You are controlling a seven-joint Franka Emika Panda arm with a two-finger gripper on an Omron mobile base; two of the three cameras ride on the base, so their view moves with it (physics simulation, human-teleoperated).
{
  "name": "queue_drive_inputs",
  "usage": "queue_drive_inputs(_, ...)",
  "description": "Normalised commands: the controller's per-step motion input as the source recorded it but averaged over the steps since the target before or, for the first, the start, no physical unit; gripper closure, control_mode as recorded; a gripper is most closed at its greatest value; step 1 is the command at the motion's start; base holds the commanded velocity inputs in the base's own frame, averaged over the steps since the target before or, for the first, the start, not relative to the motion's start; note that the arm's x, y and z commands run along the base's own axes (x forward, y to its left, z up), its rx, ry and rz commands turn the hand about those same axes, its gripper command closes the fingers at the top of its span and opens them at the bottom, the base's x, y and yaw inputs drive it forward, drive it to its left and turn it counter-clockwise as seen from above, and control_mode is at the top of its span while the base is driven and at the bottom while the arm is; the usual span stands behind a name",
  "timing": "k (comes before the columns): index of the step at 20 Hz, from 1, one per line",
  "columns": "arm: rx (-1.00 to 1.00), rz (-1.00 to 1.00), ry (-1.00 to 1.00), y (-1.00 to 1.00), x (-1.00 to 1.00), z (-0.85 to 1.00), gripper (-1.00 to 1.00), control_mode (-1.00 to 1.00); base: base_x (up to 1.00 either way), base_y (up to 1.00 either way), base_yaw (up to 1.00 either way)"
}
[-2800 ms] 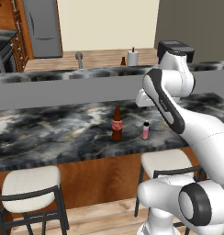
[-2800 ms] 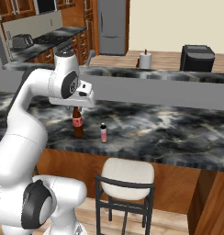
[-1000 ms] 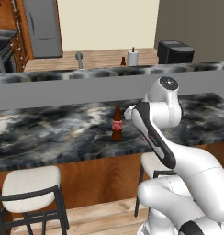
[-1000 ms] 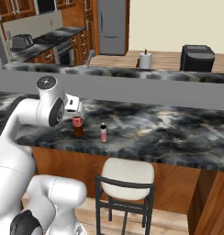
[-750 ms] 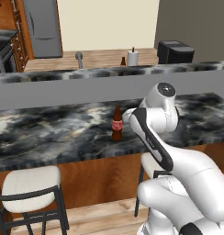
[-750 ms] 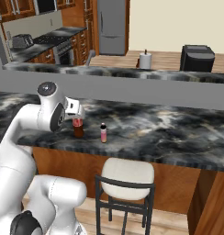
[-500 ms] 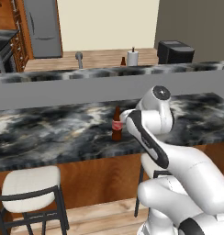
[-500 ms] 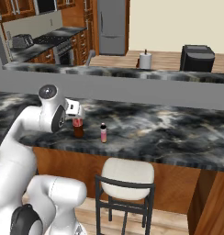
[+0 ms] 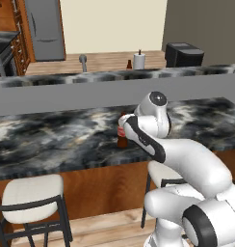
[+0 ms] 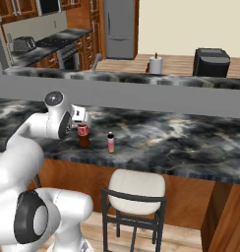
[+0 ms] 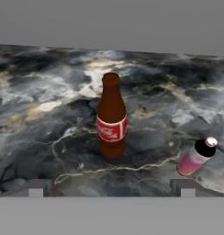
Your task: Place the large bottle from the dining counter next to the other large bottle outside the sink, and place the small bottle from the dining counter next to the other small bottle inside the sink.
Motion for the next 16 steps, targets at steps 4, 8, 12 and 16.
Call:
queue_drive_inputs(4, 0.00, 0.00, 0.00, 0.09, 0.51, -0.13, -1.00, -1.00, 0.00, 0.00, 0.00)
queue_drive_inputs(8, -0.01, 0.00, 0.00, 0.08, 0.44, -0.17, -1.00, -1.00, 0.00, 0.00, 0.00)
queue_drive_inputs(12, -0.01, 0.00, 0.00, 0.05, 0.32, -0.23, -1.00, -1.00, 0.00, 0.00, 0.00)
queue_drive_inputs(16, 0.00, 0.00, 0.00, 0.04, 0.29, -0.26, -1.00, -1.00, 0.00, 0.00, 0.00)
